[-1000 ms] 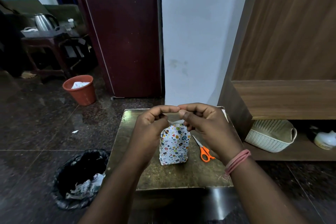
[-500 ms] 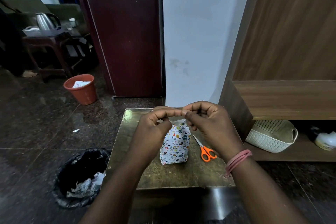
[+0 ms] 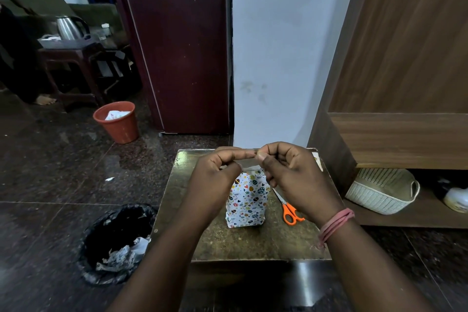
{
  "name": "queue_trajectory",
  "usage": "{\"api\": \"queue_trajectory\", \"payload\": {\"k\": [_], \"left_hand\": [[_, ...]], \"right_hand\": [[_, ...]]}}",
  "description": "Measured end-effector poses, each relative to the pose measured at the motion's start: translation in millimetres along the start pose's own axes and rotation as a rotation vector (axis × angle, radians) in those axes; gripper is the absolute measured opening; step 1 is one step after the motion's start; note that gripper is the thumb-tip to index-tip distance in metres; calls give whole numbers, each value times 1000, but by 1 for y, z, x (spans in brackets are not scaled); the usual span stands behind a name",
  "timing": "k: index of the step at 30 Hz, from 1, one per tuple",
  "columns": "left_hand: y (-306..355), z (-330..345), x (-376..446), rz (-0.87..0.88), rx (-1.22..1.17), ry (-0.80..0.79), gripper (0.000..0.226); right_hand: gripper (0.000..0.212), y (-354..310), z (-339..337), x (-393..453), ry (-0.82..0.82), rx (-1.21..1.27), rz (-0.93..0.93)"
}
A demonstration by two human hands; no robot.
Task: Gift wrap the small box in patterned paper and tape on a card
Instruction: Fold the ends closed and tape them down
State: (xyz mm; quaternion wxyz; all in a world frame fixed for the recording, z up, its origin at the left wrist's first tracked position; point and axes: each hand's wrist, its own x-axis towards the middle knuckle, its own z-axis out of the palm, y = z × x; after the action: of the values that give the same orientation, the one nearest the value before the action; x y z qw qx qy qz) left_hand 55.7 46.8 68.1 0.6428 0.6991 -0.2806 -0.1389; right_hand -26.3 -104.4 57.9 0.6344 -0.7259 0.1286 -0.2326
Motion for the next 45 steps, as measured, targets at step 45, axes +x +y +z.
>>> {"api": "queue_trajectory", "payload": {"k": [45], "left_hand": [[-55,-8,16,16,487,34,10]], "right_hand": [[34,32,-7,0,-33,-219,43]]}}
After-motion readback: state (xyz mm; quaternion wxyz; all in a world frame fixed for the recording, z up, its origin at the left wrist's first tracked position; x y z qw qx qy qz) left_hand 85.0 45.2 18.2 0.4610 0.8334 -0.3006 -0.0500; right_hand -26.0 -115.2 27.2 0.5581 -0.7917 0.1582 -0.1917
